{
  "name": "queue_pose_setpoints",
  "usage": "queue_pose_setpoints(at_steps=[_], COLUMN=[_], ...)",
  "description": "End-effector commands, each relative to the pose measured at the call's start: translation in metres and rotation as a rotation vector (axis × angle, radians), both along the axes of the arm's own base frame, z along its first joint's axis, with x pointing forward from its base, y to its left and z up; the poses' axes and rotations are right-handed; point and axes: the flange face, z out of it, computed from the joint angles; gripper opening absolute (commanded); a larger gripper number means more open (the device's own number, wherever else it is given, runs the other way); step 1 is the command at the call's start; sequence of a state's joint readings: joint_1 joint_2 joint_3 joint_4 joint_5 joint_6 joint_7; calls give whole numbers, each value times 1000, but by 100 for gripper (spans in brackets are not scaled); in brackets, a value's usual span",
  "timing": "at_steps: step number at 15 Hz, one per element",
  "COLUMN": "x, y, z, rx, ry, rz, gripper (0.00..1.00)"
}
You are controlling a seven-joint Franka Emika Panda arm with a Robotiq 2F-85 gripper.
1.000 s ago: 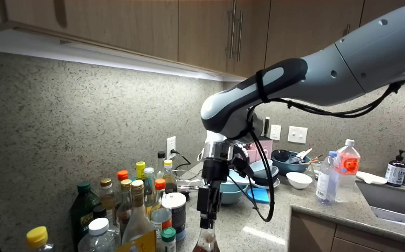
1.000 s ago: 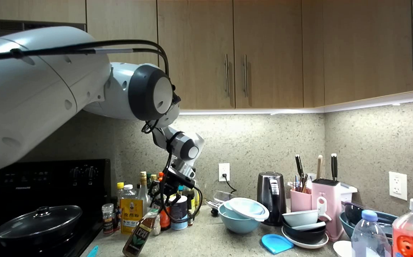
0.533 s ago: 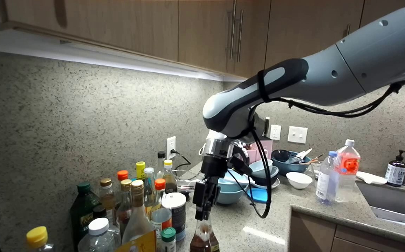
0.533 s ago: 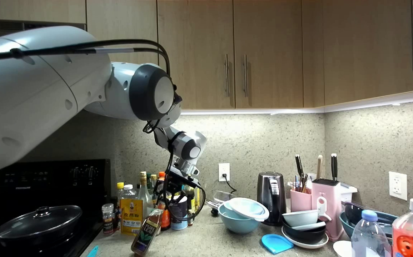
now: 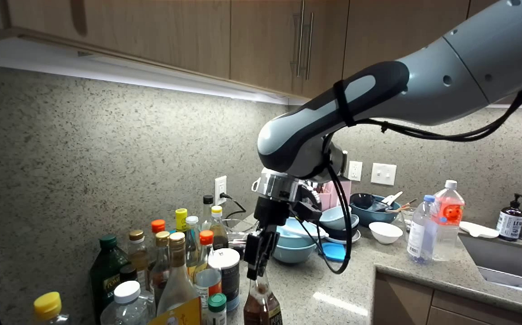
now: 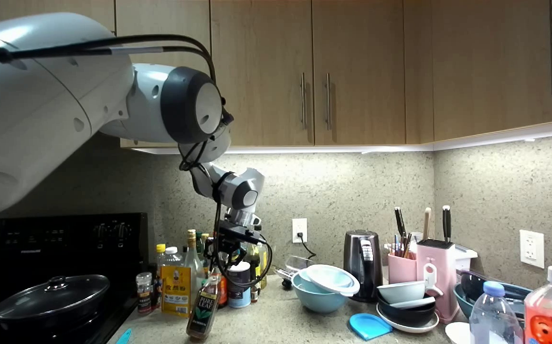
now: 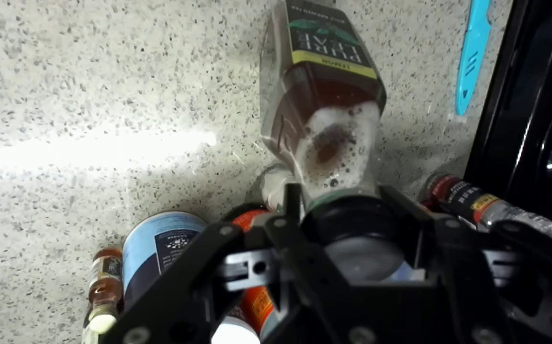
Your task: Lay the bottle with the black cap down.
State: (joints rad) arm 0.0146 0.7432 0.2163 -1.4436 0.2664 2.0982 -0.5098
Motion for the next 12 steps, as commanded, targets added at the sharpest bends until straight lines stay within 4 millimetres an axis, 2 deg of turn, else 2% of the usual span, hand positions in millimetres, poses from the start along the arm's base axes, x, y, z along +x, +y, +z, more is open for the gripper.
queue_pose_setpoints(at_steps=[1, 8, 12], x=[-37, -79, -100], y=[10, 25, 29], z=[22, 30, 39], rx=[-101, -179, -157], ry=[-33, -59, -192], rz=[28, 48, 56], gripper=[19, 19, 19])
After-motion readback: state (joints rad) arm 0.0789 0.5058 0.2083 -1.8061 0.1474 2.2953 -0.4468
